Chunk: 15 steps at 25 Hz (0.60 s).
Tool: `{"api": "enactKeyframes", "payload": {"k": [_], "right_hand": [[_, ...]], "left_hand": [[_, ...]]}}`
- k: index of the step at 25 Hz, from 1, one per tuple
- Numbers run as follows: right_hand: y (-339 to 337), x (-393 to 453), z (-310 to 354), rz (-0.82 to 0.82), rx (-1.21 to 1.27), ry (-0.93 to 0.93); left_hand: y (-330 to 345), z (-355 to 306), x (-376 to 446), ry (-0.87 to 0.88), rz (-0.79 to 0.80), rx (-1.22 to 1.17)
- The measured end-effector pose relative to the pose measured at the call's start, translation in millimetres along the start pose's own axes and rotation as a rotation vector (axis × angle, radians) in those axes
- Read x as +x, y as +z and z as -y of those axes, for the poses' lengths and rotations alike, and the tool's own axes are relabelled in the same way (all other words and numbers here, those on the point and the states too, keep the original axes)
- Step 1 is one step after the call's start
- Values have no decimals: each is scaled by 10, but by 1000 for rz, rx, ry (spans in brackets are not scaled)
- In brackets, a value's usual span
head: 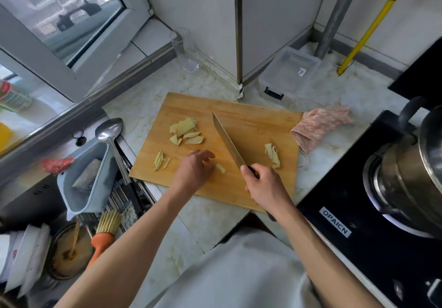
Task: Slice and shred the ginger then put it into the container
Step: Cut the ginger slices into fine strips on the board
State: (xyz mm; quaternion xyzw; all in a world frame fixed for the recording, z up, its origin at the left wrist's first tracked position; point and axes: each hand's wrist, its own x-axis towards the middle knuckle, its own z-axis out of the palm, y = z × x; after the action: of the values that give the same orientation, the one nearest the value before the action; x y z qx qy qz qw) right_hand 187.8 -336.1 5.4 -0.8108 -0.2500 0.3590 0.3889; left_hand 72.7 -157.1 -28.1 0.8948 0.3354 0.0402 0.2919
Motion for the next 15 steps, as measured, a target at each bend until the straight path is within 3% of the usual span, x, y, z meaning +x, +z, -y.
{"api": "enactKeyframes", "payload": {"k": [7, 11, 15], "right_hand": [[-11, 29, 1, -5, 0, 0], [21, 70, 76, -3, -24, -7], [75, 92, 134, 3, -34, -4]], "left_hand": [[-211, 111, 147, -105, -236, 113], [-328, 296, 401, 83, -120, 300], [-355, 346, 536, 150, -67, 476]]}}
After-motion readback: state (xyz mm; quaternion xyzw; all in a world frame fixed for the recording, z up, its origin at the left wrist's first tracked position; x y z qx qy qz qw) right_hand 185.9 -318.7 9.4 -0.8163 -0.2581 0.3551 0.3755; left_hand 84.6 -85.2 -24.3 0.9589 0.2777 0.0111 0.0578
